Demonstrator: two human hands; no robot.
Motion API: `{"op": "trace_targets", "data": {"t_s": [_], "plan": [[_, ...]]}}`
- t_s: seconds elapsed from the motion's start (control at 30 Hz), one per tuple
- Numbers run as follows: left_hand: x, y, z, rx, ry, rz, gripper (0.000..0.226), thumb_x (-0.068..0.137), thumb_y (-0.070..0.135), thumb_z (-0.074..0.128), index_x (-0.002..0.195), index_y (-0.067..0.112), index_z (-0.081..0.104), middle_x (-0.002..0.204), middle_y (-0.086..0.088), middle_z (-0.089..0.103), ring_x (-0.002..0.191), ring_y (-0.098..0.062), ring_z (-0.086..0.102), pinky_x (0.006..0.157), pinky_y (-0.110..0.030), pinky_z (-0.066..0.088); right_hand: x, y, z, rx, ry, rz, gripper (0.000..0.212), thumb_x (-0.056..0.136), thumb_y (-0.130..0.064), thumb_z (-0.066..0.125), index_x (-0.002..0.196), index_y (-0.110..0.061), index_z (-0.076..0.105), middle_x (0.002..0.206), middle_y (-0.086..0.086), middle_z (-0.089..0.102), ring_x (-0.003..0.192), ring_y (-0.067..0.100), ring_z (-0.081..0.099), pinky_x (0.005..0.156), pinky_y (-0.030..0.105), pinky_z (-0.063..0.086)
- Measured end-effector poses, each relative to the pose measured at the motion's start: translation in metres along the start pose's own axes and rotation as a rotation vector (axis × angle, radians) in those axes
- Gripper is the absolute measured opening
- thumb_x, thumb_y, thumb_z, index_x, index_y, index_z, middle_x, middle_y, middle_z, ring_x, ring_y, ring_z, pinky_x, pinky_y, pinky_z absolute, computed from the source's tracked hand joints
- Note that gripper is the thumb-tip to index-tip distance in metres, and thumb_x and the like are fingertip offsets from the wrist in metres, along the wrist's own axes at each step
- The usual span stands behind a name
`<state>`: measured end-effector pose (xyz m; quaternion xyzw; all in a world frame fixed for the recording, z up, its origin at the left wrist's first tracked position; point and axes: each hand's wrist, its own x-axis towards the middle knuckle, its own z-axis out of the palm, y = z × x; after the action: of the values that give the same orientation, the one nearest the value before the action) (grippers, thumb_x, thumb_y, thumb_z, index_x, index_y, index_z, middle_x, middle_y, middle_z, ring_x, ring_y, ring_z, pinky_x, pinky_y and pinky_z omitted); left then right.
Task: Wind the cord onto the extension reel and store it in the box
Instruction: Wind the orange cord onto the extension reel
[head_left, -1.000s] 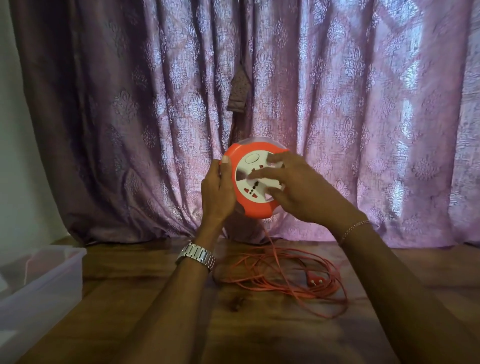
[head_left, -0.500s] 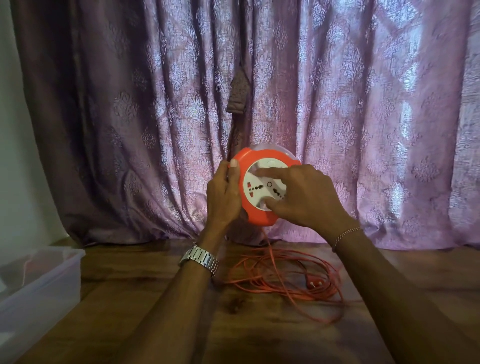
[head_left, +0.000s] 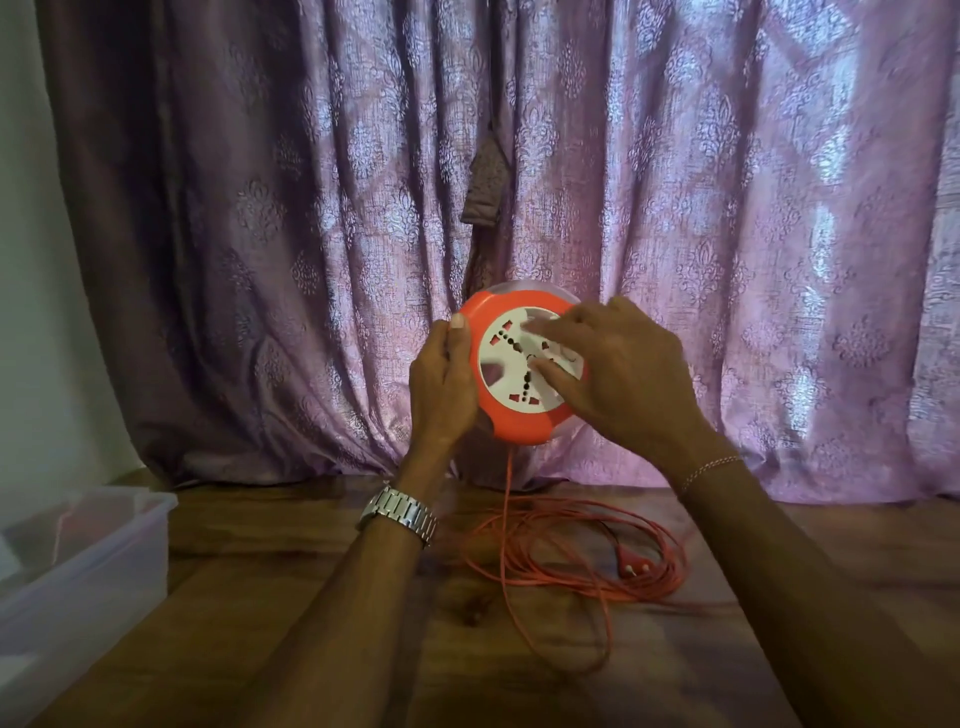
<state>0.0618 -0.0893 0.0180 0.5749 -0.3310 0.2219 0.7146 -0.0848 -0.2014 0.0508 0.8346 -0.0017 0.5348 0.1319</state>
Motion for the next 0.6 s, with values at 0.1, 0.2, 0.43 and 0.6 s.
{"op": "trace_targets", "data": {"t_s": [0.1,0.2,0.43,0.6], "plan": [[0.001,0.000,-0.002,0.016,0.004,0.020,0.059,0.091,0.073,0.034,0.091,0.020,0.062,0.083,-0.001,0.072,0.081,-0.025,0.072,0.074,-0.048,0.061,0.000,0.011,0.005,0.211,-0.259,-0.119,0.043,0.086,-0.013,0.060,0.120,-0.039,0.065,0.140,0.001,0.046,0.126,0.025,0.045,0.083,0.043,0.054],[0.001,-0.002,-0.002,0.032,0.005,0.019,0.057,0.091,0.074,0.035,0.088,0.022,0.060,0.083,-0.004,0.072,0.081,-0.028,0.072,0.076,-0.055,0.060,-0.001,0.005,0.002,0.175,-0.372,-0.104,0.062,0.077,0.000,0.065,0.122,-0.043,0.062,0.150,0.003,0.036,0.136,0.027,0.037,0.087,0.040,0.050],[-0.001,0.004,0.002,0.022,-0.031,0.065,0.049,0.093,0.071,0.038,0.094,0.027,0.061,0.088,-0.009,0.073,0.088,-0.034,0.072,0.078,-0.060,0.058,-0.001,-0.009,-0.005,-0.036,-0.322,-0.070,0.068,0.077,-0.018,0.074,0.127,-0.058,0.050,0.141,0.005,0.041,0.127,0.031,0.045,0.084,0.043,0.050],[-0.002,0.005,0.006,0.050,-0.036,0.096,0.044,0.094,0.068,0.038,0.082,0.029,0.054,0.074,0.004,0.068,0.075,-0.031,0.066,0.072,-0.059,0.056,-0.003,-0.013,-0.008,-0.050,-0.248,0.012,0.053,0.082,-0.034,0.062,0.126,-0.060,0.048,0.123,0.005,0.054,0.105,0.030,0.059,0.075,0.038,0.049]]}}
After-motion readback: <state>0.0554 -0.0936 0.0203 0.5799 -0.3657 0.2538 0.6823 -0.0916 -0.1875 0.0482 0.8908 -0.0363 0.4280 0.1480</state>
